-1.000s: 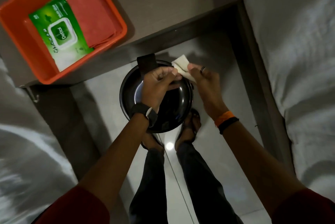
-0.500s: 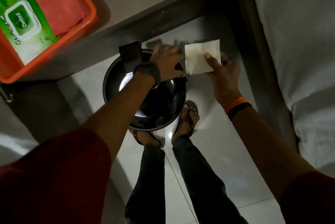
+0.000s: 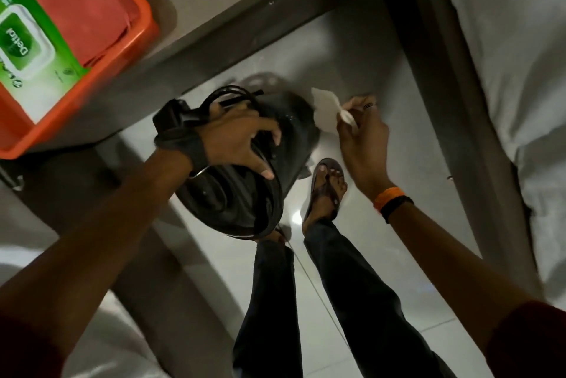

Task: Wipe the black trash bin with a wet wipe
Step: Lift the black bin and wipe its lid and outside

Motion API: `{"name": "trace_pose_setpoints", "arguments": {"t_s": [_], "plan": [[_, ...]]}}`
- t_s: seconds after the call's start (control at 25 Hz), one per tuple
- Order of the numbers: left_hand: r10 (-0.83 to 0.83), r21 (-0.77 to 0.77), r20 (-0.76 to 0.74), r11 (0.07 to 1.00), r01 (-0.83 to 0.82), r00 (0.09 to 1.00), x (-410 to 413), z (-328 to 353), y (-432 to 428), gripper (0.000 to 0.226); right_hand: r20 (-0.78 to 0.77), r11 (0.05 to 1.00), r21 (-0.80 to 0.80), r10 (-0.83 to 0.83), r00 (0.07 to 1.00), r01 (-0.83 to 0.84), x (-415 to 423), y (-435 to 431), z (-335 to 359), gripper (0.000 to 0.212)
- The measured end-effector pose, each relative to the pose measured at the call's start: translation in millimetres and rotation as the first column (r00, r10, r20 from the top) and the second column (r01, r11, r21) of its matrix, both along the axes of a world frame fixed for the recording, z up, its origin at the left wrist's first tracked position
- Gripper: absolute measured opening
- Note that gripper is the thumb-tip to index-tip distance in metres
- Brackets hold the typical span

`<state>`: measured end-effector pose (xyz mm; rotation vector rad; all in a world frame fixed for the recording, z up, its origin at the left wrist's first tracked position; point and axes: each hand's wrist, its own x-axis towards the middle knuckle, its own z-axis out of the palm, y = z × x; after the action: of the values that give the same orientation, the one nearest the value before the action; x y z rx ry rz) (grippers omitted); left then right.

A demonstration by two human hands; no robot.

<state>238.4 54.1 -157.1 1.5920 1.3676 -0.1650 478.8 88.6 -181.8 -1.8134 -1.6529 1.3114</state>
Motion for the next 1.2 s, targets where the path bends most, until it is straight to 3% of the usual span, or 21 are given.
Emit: {"name": "trace_pose_setpoints", "arguments": {"t_s": [0.08,0.16,0.24,0.32,0.4,0.48,0.56,0.64,0.72,0.76,0.8,0.88,0.96,1.0,1.08,1.2], "plan": [[0.095,-0.038,-0.004,0.995,-0.095,0.995,-15,10,-24,0.055,0.045,0.981,0.023,0.193,0.980,-0.195,-11,-24,-2,0.032],[0.139,-0.056,0.014,0.989,-0.138,0.990,-17,11,-41,0.060,0.012,0.901,-0.022,0.434,0.901,-0.433,-25,-52,-3,0.047],[0.196,-0.036,0.047,0.980,-0.194,0.980,-17,5,-50,0.070,-0.047,0.728,-0.036,0.683,0.729,-0.684,-39,-78,-5,0.056],[0.259,-0.014,0.080,0.966,-0.259,0.963,-20,-4,-57,0.069,-0.007,0.581,0.000,0.814,0.581,-0.814,-43,-80,-19,0.061],[0.287,0.014,0.094,0.957,-0.289,0.953,-23,-10,-66,0.065,0.090,0.589,-0.005,0.805,0.586,-0.808,-51,-54,-42,0.059],[0.256,0.059,0.083,0.963,-0.262,0.963,-23,-12,-73,0.060,0.208,0.702,-0.150,0.710,0.672,-0.696,-64,-8,-65,0.054],[0.237,0.088,0.080,0.966,-0.244,0.968,-22,-13,-74,0.058,0.287,0.743,-0.268,0.669,0.685,-0.613,-80,19,-75,0.051],[0.238,0.086,0.089,0.966,-0.245,0.967,-22,-15,-73,0.058,0.241,0.672,-0.151,0.736,0.632,-0.725,-93,1,-68,0.048],[0.242,0.072,0.115,0.965,-0.251,0.964,-22,-16,-75,0.058,0.057,0.529,-0.015,0.848,0.527,-0.849,-88,-28,-55,0.047],[0.238,0.066,0.119,0.967,-0.247,0.964,-22,-17,-79,0.058,0.024,0.458,0.009,0.889,0.458,-0.889,-81,-27,-58,0.048],[0.226,0.065,0.115,0.970,-0.235,0.967,-21,-18,-83,0.058,0.045,0.446,-0.011,0.894,0.445,-0.895,-76,-16,-67,0.049],[0.196,0.091,0.106,0.974,-0.206,0.975,-17,-21,-89,0.058,0.188,0.590,-0.181,0.806,0.561,-0.787,-75,22,-88,0.048],[0.163,0.120,0.108,0.977,-0.176,0.981,-13,-21,-89,0.057,0.309,0.684,-0.274,0.728,0.612,-0.676,-70,46,-96,0.047],[0.158,0.123,0.113,0.977,-0.172,0.981,-12,-19,-87,0.057,0.283,0.685,-0.256,0.728,0.625,-0.682,-67,39,-91,0.047],[0.222,0.118,0.131,0.964,-0.238,0.966,-12,-14,-83,0.058,0.057,0.628,-0.179,0.776,0.629,-0.758,-55,-2,-67,0.050],[0.396,0.015,0.254,0.911,-0.413,0.882,-20,-13,-81,0.057,-0.183,0.573,-0.078,0.797,0.576,-0.816,-20,-81,-26,0.053]]}}
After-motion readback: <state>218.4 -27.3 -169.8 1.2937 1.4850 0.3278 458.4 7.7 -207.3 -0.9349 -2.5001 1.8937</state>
